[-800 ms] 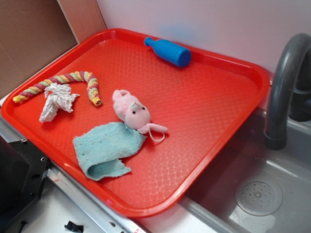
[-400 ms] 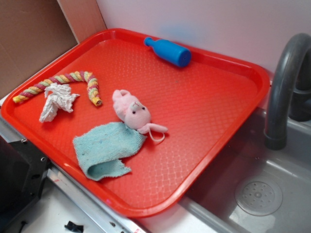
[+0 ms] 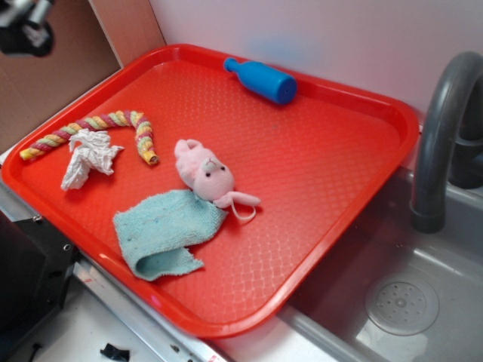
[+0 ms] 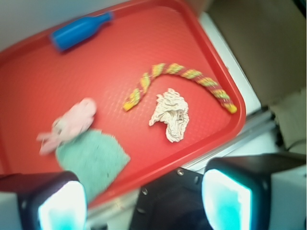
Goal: Grab the white paper.
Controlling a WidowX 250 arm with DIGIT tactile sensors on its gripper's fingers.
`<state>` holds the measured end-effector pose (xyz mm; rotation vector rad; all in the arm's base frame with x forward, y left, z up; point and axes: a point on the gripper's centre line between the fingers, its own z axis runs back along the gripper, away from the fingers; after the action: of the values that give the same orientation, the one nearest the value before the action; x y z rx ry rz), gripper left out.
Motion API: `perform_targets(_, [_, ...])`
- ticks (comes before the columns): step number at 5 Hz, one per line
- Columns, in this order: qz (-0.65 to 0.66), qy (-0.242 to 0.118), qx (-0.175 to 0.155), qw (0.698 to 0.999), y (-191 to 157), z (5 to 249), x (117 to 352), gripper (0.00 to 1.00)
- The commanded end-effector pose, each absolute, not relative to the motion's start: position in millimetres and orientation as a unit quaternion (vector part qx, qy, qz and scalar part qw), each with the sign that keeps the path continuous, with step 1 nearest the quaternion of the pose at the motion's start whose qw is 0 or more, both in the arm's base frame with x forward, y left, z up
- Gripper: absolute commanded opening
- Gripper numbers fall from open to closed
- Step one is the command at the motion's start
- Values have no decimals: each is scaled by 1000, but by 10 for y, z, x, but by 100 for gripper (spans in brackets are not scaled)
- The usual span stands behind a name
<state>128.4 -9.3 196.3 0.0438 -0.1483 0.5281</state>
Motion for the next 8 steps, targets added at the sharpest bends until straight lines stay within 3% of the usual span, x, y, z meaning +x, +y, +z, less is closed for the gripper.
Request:
perform_targets(1, [352,-62,37,933,93,1443,1398,100])
perform_targets(3, [356,-53,91,928,391,749,1452,100])
perform_targets(4, [352,-40,50,934,476,493,1498,100])
perform_targets(5, [327,-12,65,943,544,195,1563,100])
perform_targets(6, [312,-6,68,948,543,53,1593,100])
perform_targets(7, [298,3,60,953,503,-29,1579,0])
perform_targets(8, [292,3,49,955,491,3,1537,0])
